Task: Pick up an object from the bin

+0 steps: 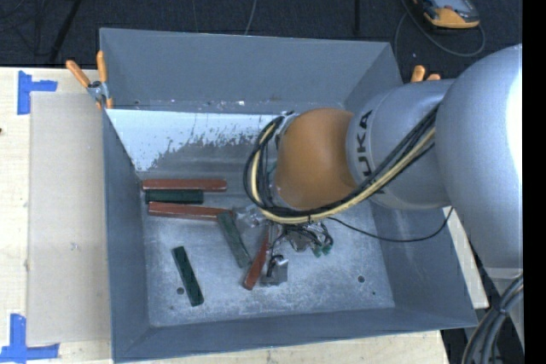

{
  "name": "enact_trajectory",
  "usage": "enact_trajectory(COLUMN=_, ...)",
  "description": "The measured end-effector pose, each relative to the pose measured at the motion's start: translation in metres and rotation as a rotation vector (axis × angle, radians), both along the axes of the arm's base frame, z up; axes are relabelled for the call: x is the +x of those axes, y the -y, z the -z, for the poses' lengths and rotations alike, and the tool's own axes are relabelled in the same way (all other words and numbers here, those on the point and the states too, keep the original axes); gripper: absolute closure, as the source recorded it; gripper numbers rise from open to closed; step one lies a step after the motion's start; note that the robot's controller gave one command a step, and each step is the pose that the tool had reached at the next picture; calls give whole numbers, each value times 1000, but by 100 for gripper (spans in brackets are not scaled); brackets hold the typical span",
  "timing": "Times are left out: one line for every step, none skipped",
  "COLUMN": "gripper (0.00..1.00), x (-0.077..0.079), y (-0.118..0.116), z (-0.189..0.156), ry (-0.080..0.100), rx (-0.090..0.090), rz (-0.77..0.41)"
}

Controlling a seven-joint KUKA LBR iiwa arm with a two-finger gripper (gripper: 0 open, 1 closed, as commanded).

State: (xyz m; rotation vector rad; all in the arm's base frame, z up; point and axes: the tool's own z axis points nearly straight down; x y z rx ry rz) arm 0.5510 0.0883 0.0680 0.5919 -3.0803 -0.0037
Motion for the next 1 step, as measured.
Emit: enact_trajectory(gripper=0, x=0, y=0, z=0, ry=4, rx=-1, rz=0)
